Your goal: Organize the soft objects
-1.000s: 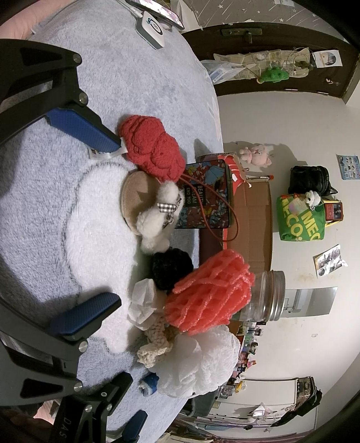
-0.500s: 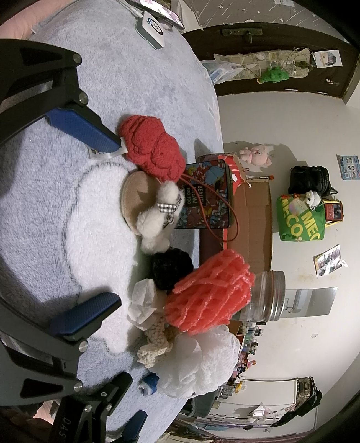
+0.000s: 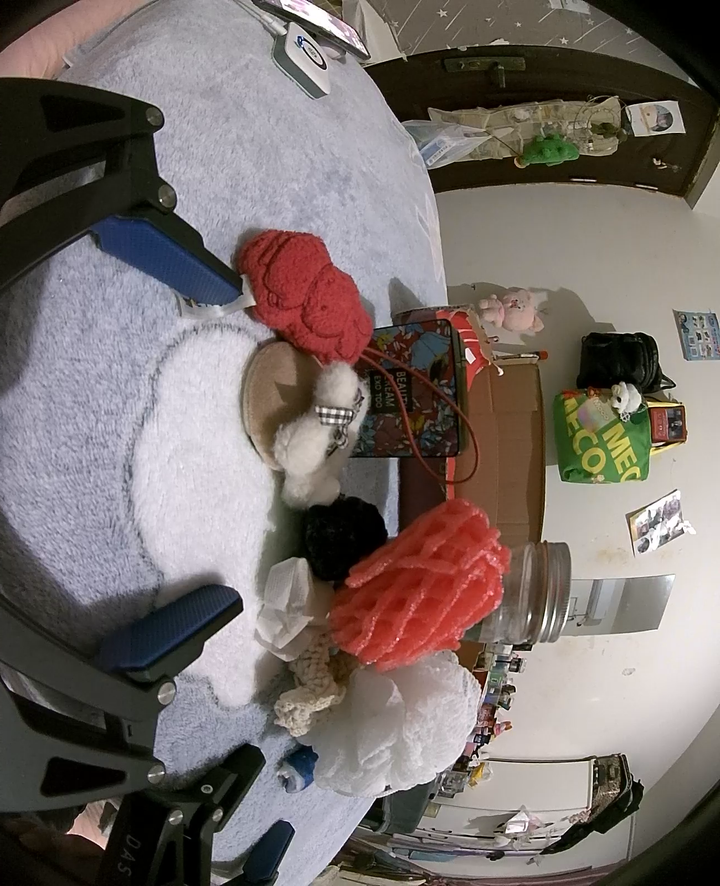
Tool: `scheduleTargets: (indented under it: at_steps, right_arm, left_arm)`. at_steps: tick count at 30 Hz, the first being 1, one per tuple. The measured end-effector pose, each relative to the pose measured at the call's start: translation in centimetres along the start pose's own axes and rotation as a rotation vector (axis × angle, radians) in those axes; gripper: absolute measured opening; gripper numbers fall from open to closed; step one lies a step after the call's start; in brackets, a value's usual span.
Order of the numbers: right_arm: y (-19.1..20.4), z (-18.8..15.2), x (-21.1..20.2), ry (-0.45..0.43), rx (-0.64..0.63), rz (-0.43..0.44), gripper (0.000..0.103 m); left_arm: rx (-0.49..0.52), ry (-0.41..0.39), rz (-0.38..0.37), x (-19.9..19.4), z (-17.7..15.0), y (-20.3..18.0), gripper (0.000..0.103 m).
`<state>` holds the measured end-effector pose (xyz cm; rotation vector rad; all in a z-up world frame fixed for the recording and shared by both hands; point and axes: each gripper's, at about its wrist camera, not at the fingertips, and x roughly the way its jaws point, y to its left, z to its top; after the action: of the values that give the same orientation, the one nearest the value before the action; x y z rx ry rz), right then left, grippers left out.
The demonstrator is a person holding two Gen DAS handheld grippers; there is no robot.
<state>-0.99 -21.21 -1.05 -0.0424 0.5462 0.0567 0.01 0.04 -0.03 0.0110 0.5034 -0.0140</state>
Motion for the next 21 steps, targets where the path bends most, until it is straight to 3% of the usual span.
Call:
scheduleTargets:
  at_steps: [14, 21]
  right_arm:
    - [0.0, 0.1, -0.1, 0.019, -0.002, 0.014, 0.103]
    - [-1.4, 2.5, -0.9, 0.004, 0.022, 0.071, 0.103]
  left_arm:
    - [0.004, 0.034, -0.033, -0.3, 1.5, 0.6, 0.103]
    - [0.02, -0.003, -0.07, -1.3, 2.9, 0.6, 0.103]
